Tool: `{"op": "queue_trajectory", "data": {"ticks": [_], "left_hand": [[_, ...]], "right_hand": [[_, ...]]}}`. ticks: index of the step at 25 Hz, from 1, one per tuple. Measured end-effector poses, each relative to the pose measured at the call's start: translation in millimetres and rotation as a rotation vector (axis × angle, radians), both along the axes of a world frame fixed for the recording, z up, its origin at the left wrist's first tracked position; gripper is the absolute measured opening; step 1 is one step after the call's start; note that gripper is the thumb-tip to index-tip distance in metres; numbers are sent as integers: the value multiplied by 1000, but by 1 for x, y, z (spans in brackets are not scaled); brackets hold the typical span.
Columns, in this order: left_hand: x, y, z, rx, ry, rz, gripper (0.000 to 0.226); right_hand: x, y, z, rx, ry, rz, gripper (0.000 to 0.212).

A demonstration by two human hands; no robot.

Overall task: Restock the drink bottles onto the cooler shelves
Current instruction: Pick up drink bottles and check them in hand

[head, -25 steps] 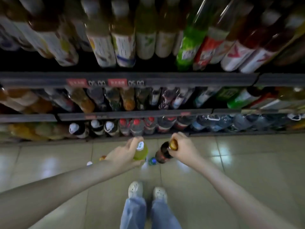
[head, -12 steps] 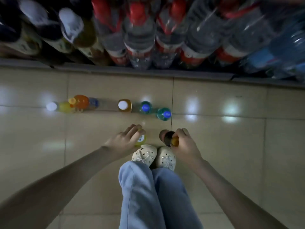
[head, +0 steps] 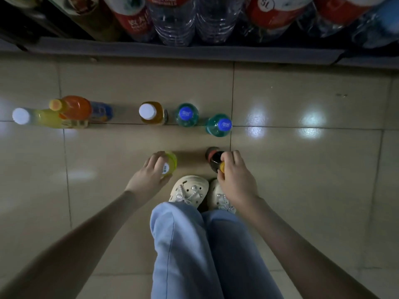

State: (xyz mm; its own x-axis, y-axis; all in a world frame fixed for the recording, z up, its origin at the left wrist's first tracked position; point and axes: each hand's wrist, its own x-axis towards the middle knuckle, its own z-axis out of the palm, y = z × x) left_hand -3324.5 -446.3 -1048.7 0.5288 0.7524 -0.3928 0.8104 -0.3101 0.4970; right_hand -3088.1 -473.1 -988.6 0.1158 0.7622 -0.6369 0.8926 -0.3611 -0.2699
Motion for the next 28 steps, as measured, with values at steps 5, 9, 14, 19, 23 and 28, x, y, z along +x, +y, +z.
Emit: {"op": "queue_trajectory", "data": {"ticks": [5, 9, 14, 19, 23, 28], "left_hand": [[20, 7, 49, -135, 165, 33, 58], [47, 45, 142, -358, 42, 75, 45], [64, 105, 339, -300, -65, 60, 33], [66, 168, 543, -136, -172, 113, 31], [76, 208, 682, -68, -166, -82, 41], [88, 247, 800, 357, -348, -23, 35]], "right_hand": [[1, 4, 30, -144, -76, 28, 50], [-2, 37, 116, -139, 40, -150, 34], [4, 105, 292, 68, 85, -208, 19], [8, 161, 477, 348, 215, -210, 19], [21, 179, 594, 559, 305, -167, 24], [47, 214, 712, 815, 277, -117, 36]]}}
